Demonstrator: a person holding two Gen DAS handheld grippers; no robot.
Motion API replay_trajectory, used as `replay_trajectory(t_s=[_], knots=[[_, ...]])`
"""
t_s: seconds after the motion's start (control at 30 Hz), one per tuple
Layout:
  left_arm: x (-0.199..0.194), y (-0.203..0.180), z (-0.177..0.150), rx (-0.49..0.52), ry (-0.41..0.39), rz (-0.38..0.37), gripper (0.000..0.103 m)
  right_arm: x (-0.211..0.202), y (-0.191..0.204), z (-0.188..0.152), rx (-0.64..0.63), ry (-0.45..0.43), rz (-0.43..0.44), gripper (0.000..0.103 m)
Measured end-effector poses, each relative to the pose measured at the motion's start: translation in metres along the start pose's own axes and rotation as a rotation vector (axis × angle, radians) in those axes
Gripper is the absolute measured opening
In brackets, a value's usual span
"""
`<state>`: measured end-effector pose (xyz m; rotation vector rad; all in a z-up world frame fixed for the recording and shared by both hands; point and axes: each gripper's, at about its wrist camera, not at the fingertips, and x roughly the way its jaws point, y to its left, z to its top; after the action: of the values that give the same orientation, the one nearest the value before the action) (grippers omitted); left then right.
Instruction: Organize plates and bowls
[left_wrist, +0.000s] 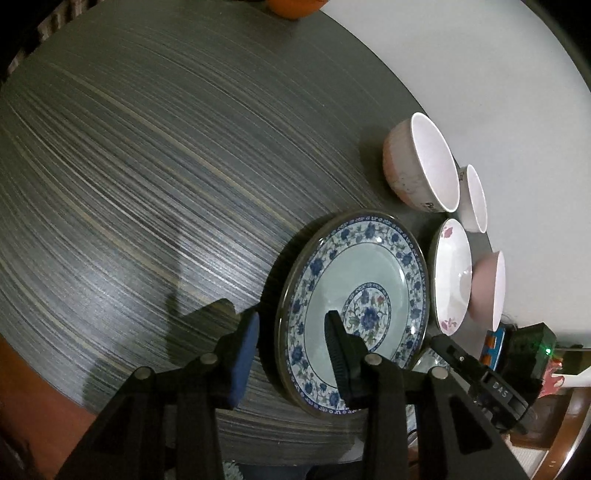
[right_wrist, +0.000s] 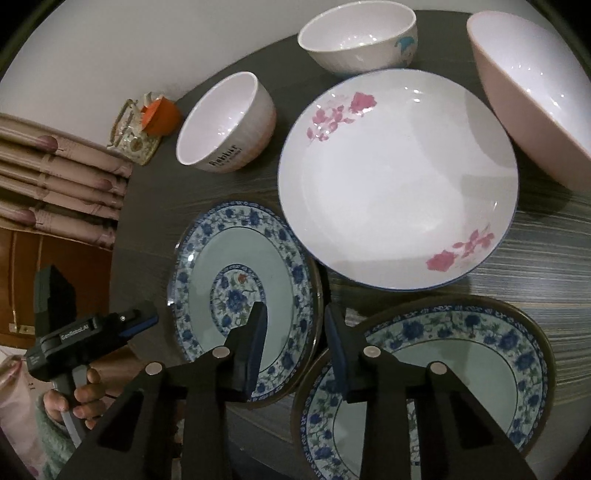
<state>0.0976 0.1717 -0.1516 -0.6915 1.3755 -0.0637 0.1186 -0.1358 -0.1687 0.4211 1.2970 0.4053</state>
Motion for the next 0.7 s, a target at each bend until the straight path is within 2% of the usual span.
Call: replay_trajectory(t_s=[0.47,0.6,0.7], knots=[[0.011,0.002,0.008,0.009,0.014,0.003,0.036,0.027,-0.006,0.014,0.017,0.032,0.002,0.03],[0.018,0.0,0.01,0.022,0.027,-0.001,0.027,0.03,-0.01,0.014,0.016,0.037,0.006,0.028],[0.022,0.0,0.011,0.027,0.029,0.004,0.025,0.031,-0.013,0.014,0.018,0.041,0.008,0.025]])
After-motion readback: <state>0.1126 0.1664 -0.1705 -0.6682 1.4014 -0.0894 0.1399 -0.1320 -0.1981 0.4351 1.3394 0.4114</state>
